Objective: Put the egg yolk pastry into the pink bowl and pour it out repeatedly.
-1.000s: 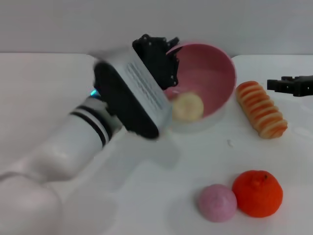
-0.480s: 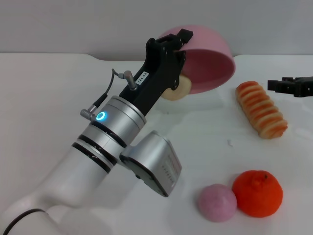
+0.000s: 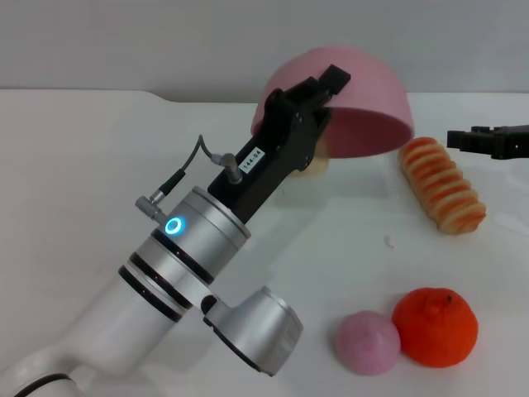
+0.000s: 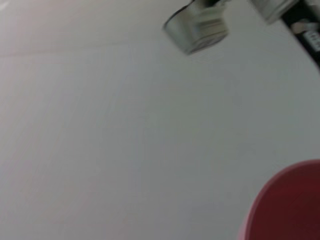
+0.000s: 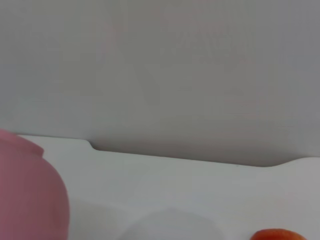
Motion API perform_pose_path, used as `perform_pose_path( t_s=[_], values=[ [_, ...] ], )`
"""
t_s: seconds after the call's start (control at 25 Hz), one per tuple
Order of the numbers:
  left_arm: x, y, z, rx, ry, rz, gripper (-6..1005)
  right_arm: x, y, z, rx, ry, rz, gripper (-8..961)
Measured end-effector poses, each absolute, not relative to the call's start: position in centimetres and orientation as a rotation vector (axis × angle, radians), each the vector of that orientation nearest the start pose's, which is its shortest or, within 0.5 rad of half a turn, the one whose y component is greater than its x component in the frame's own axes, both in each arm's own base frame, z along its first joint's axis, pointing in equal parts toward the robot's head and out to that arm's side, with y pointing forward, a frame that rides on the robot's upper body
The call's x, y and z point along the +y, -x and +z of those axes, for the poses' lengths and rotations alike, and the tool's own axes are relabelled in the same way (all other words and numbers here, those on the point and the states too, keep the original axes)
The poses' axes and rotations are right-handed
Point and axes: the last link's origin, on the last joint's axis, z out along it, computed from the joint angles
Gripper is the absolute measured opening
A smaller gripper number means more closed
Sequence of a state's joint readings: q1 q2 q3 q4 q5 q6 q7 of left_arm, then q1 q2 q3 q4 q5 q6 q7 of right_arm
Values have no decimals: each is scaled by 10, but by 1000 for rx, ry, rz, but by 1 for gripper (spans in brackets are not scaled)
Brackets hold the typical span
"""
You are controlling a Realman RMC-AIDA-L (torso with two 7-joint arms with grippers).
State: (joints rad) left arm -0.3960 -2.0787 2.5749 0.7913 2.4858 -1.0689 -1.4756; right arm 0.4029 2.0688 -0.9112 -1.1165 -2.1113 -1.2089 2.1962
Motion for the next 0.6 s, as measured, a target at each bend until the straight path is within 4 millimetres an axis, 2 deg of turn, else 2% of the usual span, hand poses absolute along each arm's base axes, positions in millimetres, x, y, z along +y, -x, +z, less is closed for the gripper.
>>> perform_pose_path(
  t_s=[0.24,0.4,0.52,0.56,0.6],
  values=[
    [285,145,-108,1206,1429,-78,6,368,-272,61,1181,2228,423,532],
    [290,145,-106,1141,1460,-80,4,367,-272,59,1185,2235,430,536],
    [304,144,-97,873,1563,-147,2,366,-270,59,1183,2241,444,539],
    [304,144,-97,873,1563,-147,2,366,-270,58,1182,2244,443,540],
    [316,144,-88,669,1613,-201,2,366,-269,57,1179,2250,440,541]
  ],
)
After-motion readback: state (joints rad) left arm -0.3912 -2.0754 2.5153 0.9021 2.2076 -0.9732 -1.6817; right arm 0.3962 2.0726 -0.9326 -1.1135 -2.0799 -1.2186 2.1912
